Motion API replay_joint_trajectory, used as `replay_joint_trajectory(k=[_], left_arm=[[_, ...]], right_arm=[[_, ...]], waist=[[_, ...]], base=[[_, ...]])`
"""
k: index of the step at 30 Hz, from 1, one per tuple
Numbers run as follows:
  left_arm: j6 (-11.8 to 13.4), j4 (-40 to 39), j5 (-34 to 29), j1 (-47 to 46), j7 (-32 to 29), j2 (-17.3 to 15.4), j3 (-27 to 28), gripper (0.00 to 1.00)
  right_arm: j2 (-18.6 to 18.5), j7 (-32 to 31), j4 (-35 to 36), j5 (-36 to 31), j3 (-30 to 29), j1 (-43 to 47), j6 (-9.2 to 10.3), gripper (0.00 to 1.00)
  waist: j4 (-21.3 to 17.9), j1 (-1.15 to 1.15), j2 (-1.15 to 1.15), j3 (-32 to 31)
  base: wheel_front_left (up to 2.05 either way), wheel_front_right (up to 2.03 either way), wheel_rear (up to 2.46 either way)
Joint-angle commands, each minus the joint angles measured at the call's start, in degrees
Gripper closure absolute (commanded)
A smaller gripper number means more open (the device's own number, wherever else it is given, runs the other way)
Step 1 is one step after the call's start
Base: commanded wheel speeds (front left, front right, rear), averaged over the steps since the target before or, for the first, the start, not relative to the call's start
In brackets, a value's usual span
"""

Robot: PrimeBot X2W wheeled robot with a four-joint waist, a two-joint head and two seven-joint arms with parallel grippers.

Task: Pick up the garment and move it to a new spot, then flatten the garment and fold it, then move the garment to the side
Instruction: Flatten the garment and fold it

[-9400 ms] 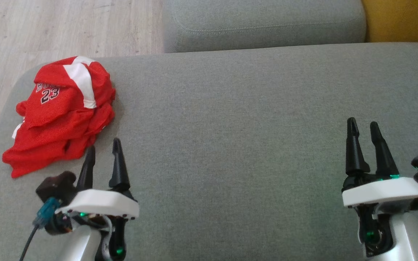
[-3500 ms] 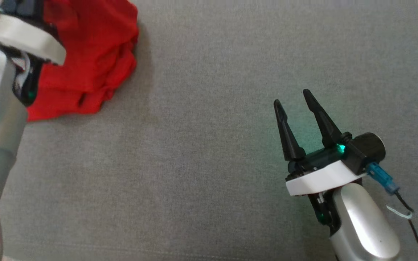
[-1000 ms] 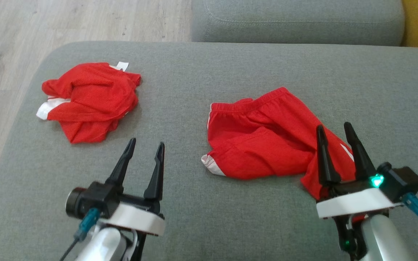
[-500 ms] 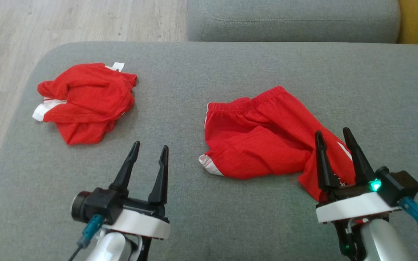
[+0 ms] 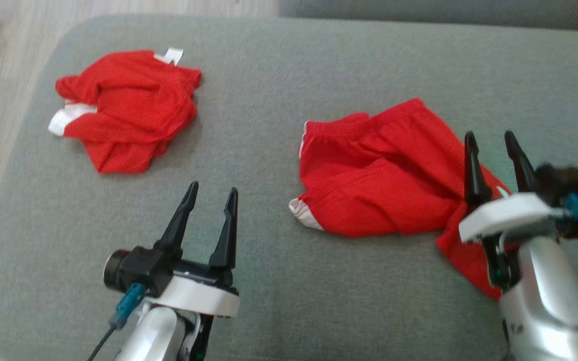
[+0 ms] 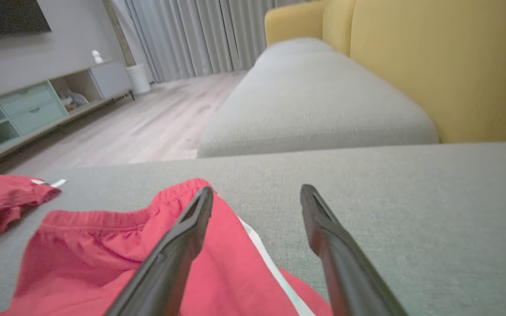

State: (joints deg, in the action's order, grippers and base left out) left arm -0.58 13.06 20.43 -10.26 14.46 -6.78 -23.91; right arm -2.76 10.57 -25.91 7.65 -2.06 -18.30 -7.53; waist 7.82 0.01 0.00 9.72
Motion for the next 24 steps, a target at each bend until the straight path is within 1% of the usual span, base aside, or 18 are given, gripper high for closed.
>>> replay_joint_trajectory(k=[1, 4, 6, 7, 12, 13, 14, 15, 20, 24], left_arm=[[-0.3, -1.3, -0.9, -2.9, 0.5, 0.0, 2.5, 0.00], [-1.1, -0.7, -1.3, -3.6, 0.5, 0.7, 2.8, 0.00], [-1.6, -0.2, -1.5, -4.1, 0.5, 1.1, 3.0, 0.00], [-2.0, 0.1, -1.7, -4.7, 0.5, 1.4, 3.2, 0.00], [-2.6, 0.5, -2.2, -5.6, 0.5, 2.2, 4.0, 0.00], [-2.7, 0.5, -2.3, -5.6, 0.5, 2.3, 4.2, 0.00], [-2.8, 0.5, -2.4, -5.6, 0.5, 2.4, 4.4, 0.00], [-2.9, 0.5, -2.5, -5.5, 0.5, 2.5, 4.6, 0.00], [-3.4, 1.0, -2.9, -4.8, 0.5, 2.9, 5.4, 0.00], [-3.6, 1.1, -3.3, -4.3, 0.5, 3.1, 6.1, 0.00]], right_arm=[[-0.1, -1.2, -0.4, -0.7, 0.9, -3.3, 0.04, 0.00], [-0.1, -4.8, -6.0, -0.7, 1.0, -7.1, 0.04, 0.00], [-0.1, -6.5, -9.4, -2.0, 1.6, -9.0, 0.04, 0.00], [-0.1, -8.0, -12.4, -2.8, 2.2, -10.5, 0.04, 0.00], [-0.2, -9.3, -18.4, -4.1, 3.2, -12.9, 0.04, 0.00], [-0.2, -9.1, -19.2, -4.1, 3.2, -13.4, 0.04, 0.05], [-0.2, -8.9, -20.0, -4.1, 3.1, -13.8, 0.04, 0.64], [-0.2, -8.6, -20.7, -4.1, 3.1, -14.2, 0.04, 1.00], [-0.3, -3.6, -21.6, -4.7, 2.7, -16.4, 0.04, 1.00], [-1.7, 0.6, -20.8, -5.9, 1.3, -19.2, 0.04, 1.00]], waist=[[1.4, -0.01, 0.00, 2.0], [2.2, -0.01, 0.00, 3.5], [2.7, -0.01, 0.00, 4.2], [3.0, -0.01, 0.00, 4.7], [3.4, -0.01, 0.00, 5.4], [3.4, -0.01, 0.00, 5.4], [3.3, -0.01, 0.00, 5.4], [3.2, -0.01, 0.00, 5.2], [2.8, -0.01, 0.00, 3.9], [2.6, -0.01, 0.00, 2.3]], base=[[0.00, 0.00, 0.00], [0.00, 0.00, 0.00], [0.00, 0.00, 0.00], [0.00, 0.00, 0.00], [0.00, 0.00, 0.00], [0.00, 0.00, 0.00], [0.00, 0.00, 0.00], [0.00, 0.00, 0.00], [0.00, 0.00, 0.00], [0.00, 0.00, 0.00]])
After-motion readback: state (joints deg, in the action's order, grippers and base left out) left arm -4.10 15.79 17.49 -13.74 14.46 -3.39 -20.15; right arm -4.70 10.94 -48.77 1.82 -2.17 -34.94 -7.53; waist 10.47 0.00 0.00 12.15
